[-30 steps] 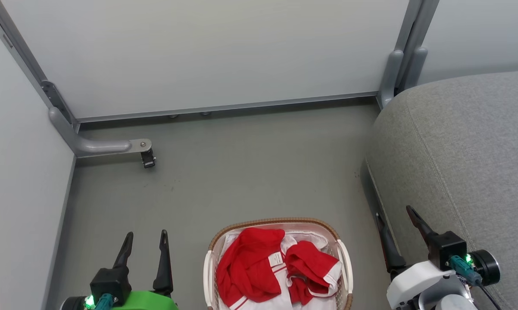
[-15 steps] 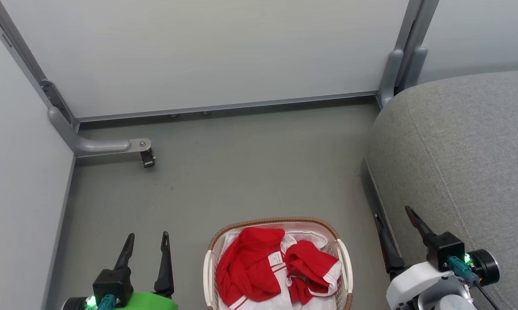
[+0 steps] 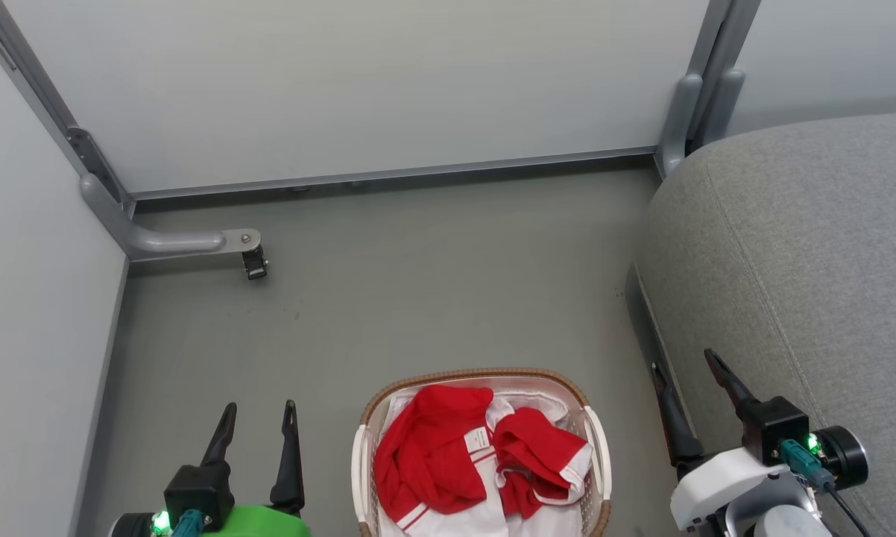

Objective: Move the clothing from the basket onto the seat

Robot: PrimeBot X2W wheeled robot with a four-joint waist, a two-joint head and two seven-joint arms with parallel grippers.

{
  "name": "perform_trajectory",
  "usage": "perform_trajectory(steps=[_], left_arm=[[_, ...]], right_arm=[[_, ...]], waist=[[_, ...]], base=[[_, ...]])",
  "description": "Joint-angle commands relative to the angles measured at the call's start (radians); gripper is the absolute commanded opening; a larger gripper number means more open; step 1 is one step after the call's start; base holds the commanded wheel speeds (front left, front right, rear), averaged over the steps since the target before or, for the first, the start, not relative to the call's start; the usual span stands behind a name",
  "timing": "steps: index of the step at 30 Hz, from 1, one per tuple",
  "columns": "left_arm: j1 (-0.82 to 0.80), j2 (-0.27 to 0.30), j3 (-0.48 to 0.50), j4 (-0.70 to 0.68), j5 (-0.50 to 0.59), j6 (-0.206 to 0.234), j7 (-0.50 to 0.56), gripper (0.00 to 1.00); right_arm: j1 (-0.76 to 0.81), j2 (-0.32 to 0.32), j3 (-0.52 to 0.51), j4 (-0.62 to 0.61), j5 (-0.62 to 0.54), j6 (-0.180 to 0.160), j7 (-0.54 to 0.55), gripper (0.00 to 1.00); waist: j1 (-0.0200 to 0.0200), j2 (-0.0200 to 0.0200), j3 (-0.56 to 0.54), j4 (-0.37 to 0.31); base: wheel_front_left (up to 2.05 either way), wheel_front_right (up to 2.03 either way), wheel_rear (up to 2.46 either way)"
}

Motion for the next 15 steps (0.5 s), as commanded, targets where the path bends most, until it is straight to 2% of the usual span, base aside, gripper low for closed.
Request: perform_trajectory(steps=[1,6,10,15], left_arm=[[-0.012,0.006,0.000,-0.006,0.001,0.003,-0.004,1.00],[-0.068,0.006,-0.015,-0.007,0.030,-0.009,-0.004,1.00],[-0.165,0.006,-0.048,-0.008,0.056,-0.032,-0.004,1.00],[-0.335,0.006,-0.143,0.036,0.105,-0.063,-0.004,1.00]], right_arm=[[-0.009,-0.006,-0.005,-0.008,0.001,0.000,-0.005,1.00],[-0.048,-0.006,-0.024,-0.041,-0.005,0.000,-0.005,1.00],[-0.108,-0.006,-0.058,-0.089,-0.012,0.000,-0.005,1.00],[-0.206,-0.006,-0.123,-0.142,-0.005,0.000,-0.005,1.00]], waist=[[0.0000,0.0000,0.018,0.000],[0.0000,0.0000,0.099,0.001],[0.0000,0.0000,0.220,0.005],[0.0000,0.0000,0.408,0.003]], base=[[0.00,0.00,0.00],[0.00,0.00,0.00],[0.00,0.00,0.00],[0.00,0.00,0.00]])
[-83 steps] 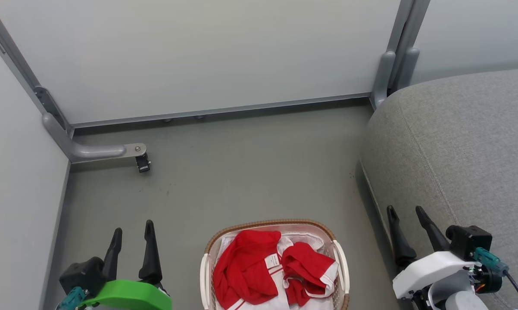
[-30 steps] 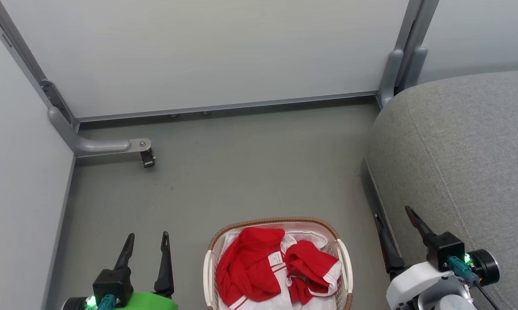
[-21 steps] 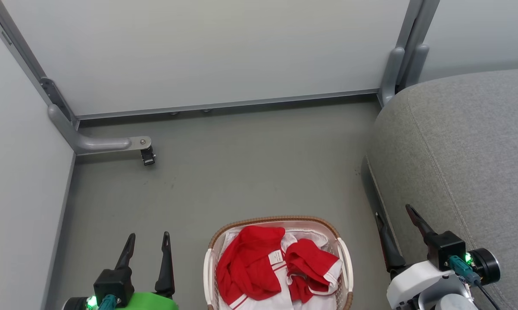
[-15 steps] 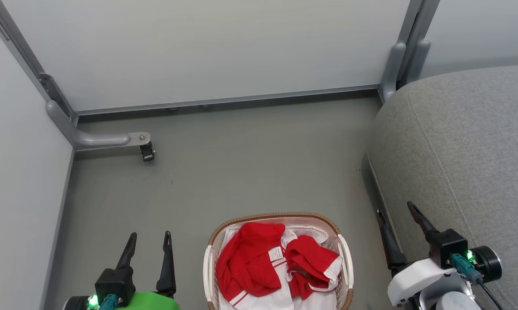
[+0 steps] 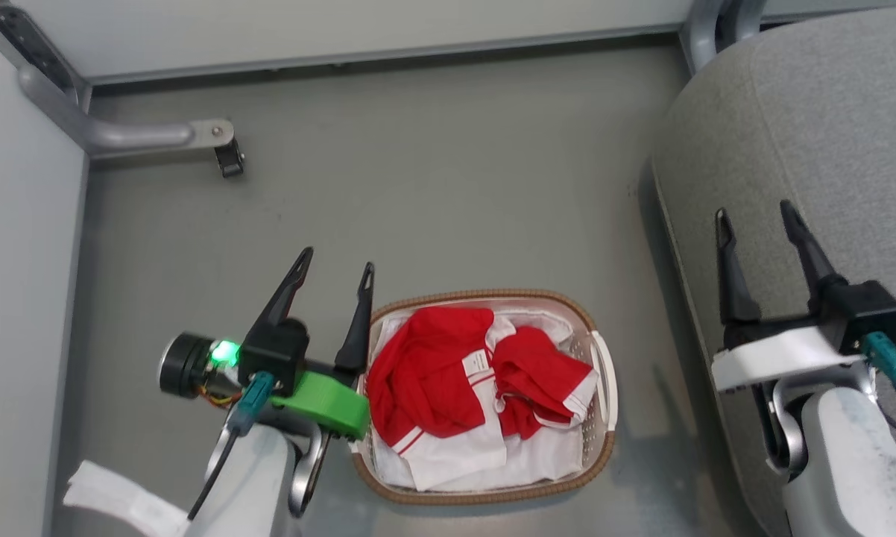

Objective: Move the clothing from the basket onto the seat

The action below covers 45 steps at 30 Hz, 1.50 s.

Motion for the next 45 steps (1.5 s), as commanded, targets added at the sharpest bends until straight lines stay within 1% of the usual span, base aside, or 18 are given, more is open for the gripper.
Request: perform_trajectory(steps=[1,6,12,18,21,28,32,35,36,37,38,39,40,45], left_arm=[[-0.066,0.005,-0.026,0.022,0.007,-0.009,-0.003,1.00],[-0.239,0.005,-0.164,0.143,0.064,-0.026,-0.002,1.00],[-0.379,0.006,-0.332,0.305,0.089,-0.033,-0.002,1.00],[-0.479,0.006,-0.513,0.470,0.046,-0.034,-0.002,1.00],[-0.518,0.006,-0.584,0.534,0.024,-0.034,-0.002,1.00],[-0.602,0.009,-0.669,0.621,-0.008,-0.034,-0.002,1.00],[-0.636,0.013,-0.681,0.645,-0.019,-0.034,-0.002,1.00],[-0.654,0.013,-0.669,0.623,-0.034,-0.034,-0.002,1.00],[-0.656,0.014,-0.666,0.614,-0.036,-0.034,-0.002,0.72],[-0.657,0.015,-0.663,0.606,-0.036,-0.034,-0.002,0.47],[-0.657,0.016,-0.659,0.597,-0.037,-0.034,-0.002,0.31],[-0.654,0.017,-0.657,0.590,-0.038,-0.034,-0.002,0.05],[-0.647,0.019,-0.656,0.580,-0.039,-0.034,-0.002,0.00],[-0.607,0.028,-0.654,0.525,-0.034,-0.027,-0.002,0.00]], right_arm=[[-0.037,-0.005,-0.015,-0.019,-0.006,0.000,-0.005,1.00],[-0.121,-0.005,-0.073,-0.086,-0.002,-0.001,-0.005,1.00],[-0.181,-0.005,-0.107,-0.177,0.017,-0.001,-0.005,1.00],[-0.219,-0.004,-0.093,-0.246,0.047,-0.001,-0.005,1.00],[-0.229,-0.004,-0.082,-0.272,0.066,-0.001,-0.005,1.00],[-0.246,-0.004,-0.069,-0.312,0.115,-0.001,-0.005,1.00],[-0.251,-0.004,-0.065,-0.314,0.133,-0.001,-0.005,1.00],[-0.254,-0.004,-0.064,-0.311,0.147,-0.001,-0.005,1.00],[-0.255,-0.004,-0.064,-0.308,0.148,-0.001,-0.005,1.00],[-0.256,-0.004,-0.063,-0.306,0.149,-0.001,-0.005,1.00],[-0.256,-0.004,-0.061,-0.302,0.150,-0.001,-0.005,1.00],[-0.255,-0.004,-0.060,-0.300,0.150,-0.001,-0.005,1.00],[-0.254,-0.004,-0.057,-0.297,0.148,-0.001,-0.005,1.00],[-0.241,-0.004,-0.045,-0.284,0.133,-0.001,-0.005,1.00]], waist=[[0.0000,0.0000,0.220,0.000],[0.0000,0.0000,0.370,-0.031],[0.0000,0.0000,0.503,-0.084],[0.0000,0.0000,0.595,-0.133],[0.0000,0.0000,0.629,-0.153],[0.0000,0.0000,0.692,-0.187],[0.0000,0.0000,0.706,-0.200],[0.0000,0.0000,0.710,-0.207],[0.0000,0.0000,0.708,-0.207],[0.0000,0.0000,0.707,-0.207],[0.0000,0.0000,0.702,-0.206],[0.0000,0.0000,0.699,-0.205],[0.0000,0.0000,0.693,-0.204],[0.0000,0.0000,0.649,-0.191]], base=[[0.00,0.00,0.00],[0.00,0.00,0.00],[0.00,0.00,0.00],[0.00,0.00,0.00],[0.00,0.00,0.00],[0.00,0.00,0.00],[0.00,0.00,0.00],[0.00,0.00,0.00],[0.00,0.00,0.00],[0.00,0.00,0.00],[0.00,0.00,0.00],[0.00,0.00,0.00],[0.00,0.00,0.00],[0.00,0.00,0.00]])
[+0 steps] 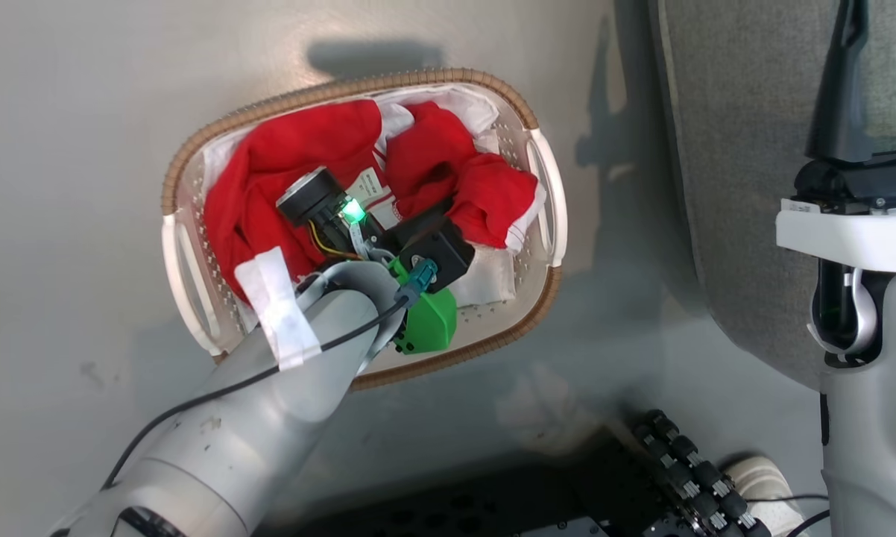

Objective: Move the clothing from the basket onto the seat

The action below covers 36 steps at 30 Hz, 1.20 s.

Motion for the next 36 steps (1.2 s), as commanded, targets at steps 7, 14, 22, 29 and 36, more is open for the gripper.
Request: perform_trajectory(steps=[7,14,22,29,36], left_arm=[[0.102,0.037,0.036,-0.095,-0.017,0.016,-0.001,0.00],[0.197,0.072,0.084,-0.185,-0.032,0.028,-0.001,0.00],[0.301,0.119,0.114,-0.272,-0.019,0.033,-0.001,0.00],[0.342,0.174,0.144,-0.334,-0.013,0.026,-0.001,0.00],[0.270,0.235,0.177,-0.377,-0.015,0.016,-0.001,0.00]], right_arm=[[0.039,-0.003,0.021,0.044,-0.038,-0.001,-0.005,1.00],[0.096,-0.003,0.050,0.122,-0.076,-0.001,-0.005,1.00],[0.206,-0.004,0.087,0.219,-0.091,-0.001,-0.005,1.00],[0.295,-0.004,0.123,0.274,-0.083,-0.001,-0.005,1.00],[0.328,-0.003,0.148,0.307,-0.080,-0.001,-0.005,1.00]], waist=[[-0.0001,-0.0001,-0.132,0.047],[-0.0001,-0.0001,-0.290,0.088],[-0.0001,-0.0001,-0.530,0.119],[-0.0001,-0.0001,-0.719,0.114],[-0.0001,-0.0001,-0.827,0.103]], base=[[0.00,0.00,0.00],[0.00,0.00,0.00],[0.00,0.00,0.00],[0.00,0.00,0.00],[0.00,0.00,0.00]])
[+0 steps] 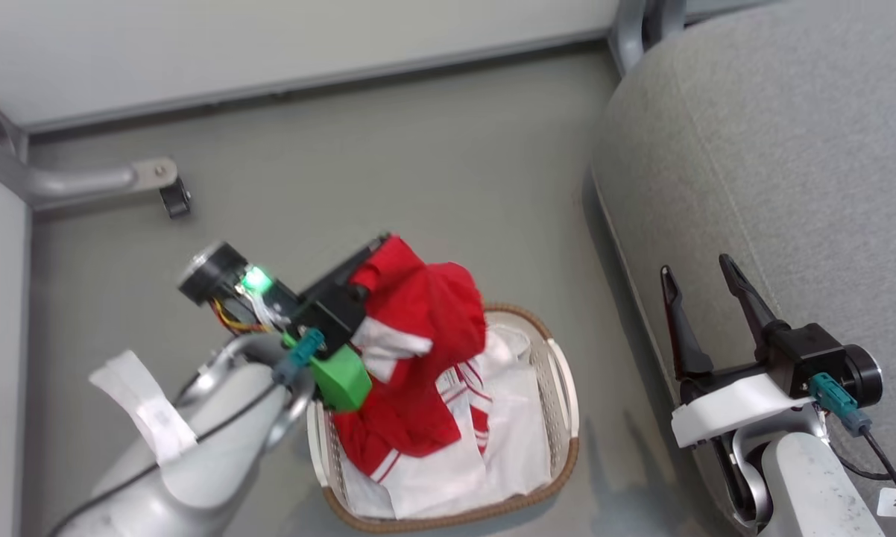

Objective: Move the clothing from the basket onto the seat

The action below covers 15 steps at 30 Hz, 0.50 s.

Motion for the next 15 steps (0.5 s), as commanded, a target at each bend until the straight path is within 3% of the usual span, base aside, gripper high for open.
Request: perform_trajectory(steps=[1,15], left_arm=[[-0.037,0.013,0.007,-0.008,0.005,-0.005,-0.001,0.00],[-0.319,0.089,-0.008,-0.004,-0.024,-0.022,0.050,0.00]], right_arm=[[0.017,-0.004,0.004,0.004,0.000,-0.001,-0.005,1.00],[-0.022,-0.004,0.054,0.023,-0.019,-0.001,-0.005,1.00]], waist=[[0.0001,0.0000,-0.141,0.005],[0.0001,0.0000,-0.204,-0.007]], base=[[0.00,0.00,0.00],[0.00,0.00,0.00]])
